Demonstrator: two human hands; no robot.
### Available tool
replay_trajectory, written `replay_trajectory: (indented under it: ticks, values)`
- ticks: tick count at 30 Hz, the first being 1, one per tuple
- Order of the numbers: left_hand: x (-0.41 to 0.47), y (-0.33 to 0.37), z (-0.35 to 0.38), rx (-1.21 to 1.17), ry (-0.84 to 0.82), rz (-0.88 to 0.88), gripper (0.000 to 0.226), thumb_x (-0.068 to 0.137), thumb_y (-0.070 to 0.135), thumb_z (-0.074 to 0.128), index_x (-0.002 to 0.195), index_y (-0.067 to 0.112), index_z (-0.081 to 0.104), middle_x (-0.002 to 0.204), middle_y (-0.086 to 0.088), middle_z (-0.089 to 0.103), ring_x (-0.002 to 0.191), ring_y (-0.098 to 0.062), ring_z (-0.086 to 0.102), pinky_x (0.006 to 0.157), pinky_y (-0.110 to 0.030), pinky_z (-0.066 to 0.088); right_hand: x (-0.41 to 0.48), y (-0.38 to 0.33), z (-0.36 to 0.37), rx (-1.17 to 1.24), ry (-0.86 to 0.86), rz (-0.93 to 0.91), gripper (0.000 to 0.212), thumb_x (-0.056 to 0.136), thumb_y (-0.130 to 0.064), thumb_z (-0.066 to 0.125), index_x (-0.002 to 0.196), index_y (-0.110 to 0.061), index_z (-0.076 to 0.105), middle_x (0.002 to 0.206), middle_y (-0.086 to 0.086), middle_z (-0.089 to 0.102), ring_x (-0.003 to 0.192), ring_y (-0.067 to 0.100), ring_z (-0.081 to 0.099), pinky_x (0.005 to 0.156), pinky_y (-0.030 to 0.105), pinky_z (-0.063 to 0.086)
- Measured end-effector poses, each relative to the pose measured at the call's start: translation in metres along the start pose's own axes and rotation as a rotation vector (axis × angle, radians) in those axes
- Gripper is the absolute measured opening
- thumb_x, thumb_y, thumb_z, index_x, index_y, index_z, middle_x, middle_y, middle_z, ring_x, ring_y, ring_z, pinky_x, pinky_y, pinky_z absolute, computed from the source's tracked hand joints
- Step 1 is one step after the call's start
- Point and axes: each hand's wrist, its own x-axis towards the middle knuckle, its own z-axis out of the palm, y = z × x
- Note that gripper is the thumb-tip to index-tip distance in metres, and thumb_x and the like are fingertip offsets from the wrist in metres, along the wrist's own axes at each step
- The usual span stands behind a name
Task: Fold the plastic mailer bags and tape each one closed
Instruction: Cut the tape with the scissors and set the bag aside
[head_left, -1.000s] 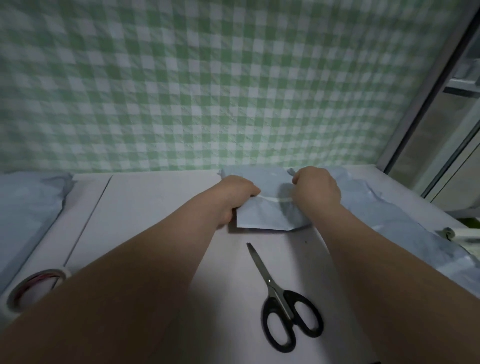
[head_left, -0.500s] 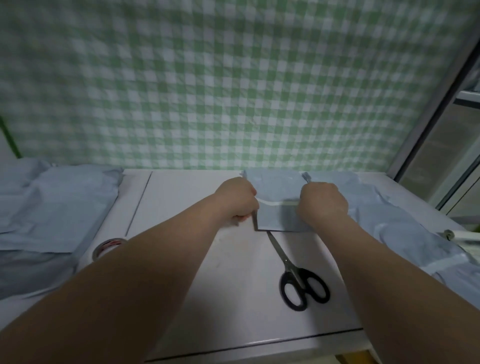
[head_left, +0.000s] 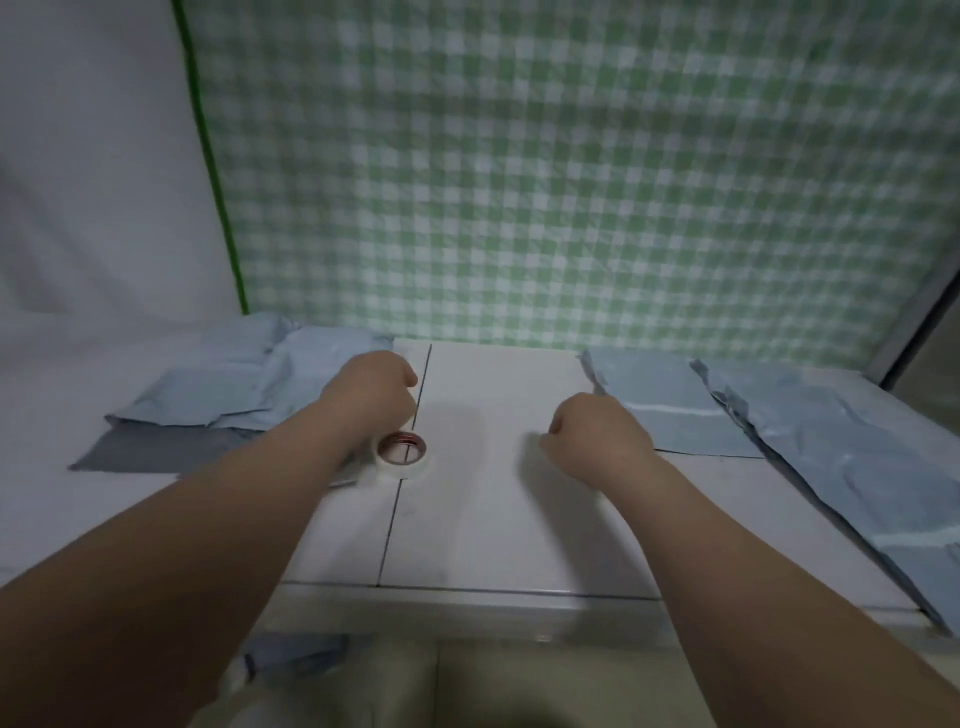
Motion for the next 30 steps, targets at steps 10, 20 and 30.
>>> replay_trajectory:
  ticks: [10, 20, 30]
  values:
    - [-0.027, -0.105, 0.012, 0.271, 0.111, -0.119, 0.022, 0.091, 0.016, 0.048, 0.108, 0.016, 0.062, 0.114, -0.008, 0.058, 0.105, -0.025, 0.053, 0.092, -0.038, 0.045, -0.030, -0.071, 0.027, 0.166, -0.061, -0.259, 0.030, 0.089, -0.022, 0.054, 0.118, -0.023, 0.063, 0.121, 0.003, 0.059, 0.113, 0.023, 0.054, 0.090, 0.031, 0.046]
    - [-0.010, -0.067, -0.045, -0.540, 0.430, -0.128, 0.021, 0.097, 0.012, 0.038, 0.091, 0.003, 0.057, 0.092, -0.013, 0.054, 0.089, -0.027, 0.048, 0.068, -0.027, 0.029, -0.039, -0.096, 0.048, 0.155, -0.038, -0.313, 0.034, 0.085, -0.018, 0.049, 0.109, -0.031, 0.068, 0.110, 0.002, 0.058, 0.107, 0.025, 0.052, 0.085, 0.034, 0.049]
    - [-0.034, -0.014, -0.053, -1.036, -0.015, -0.007, 0.017, 0.095, 0.008, 0.045, 0.084, 0.013, 0.057, 0.086, -0.010, 0.055, 0.080, -0.020, 0.058, 0.070, -0.033, 0.059, -0.027, -0.069, 0.038, 0.094, 0.140, 0.004, 0.020, 0.087, -0.014, 0.050, 0.092, -0.024, 0.067, 0.102, 0.001, 0.065, 0.092, 0.024, 0.061, 0.065, 0.024, 0.037]
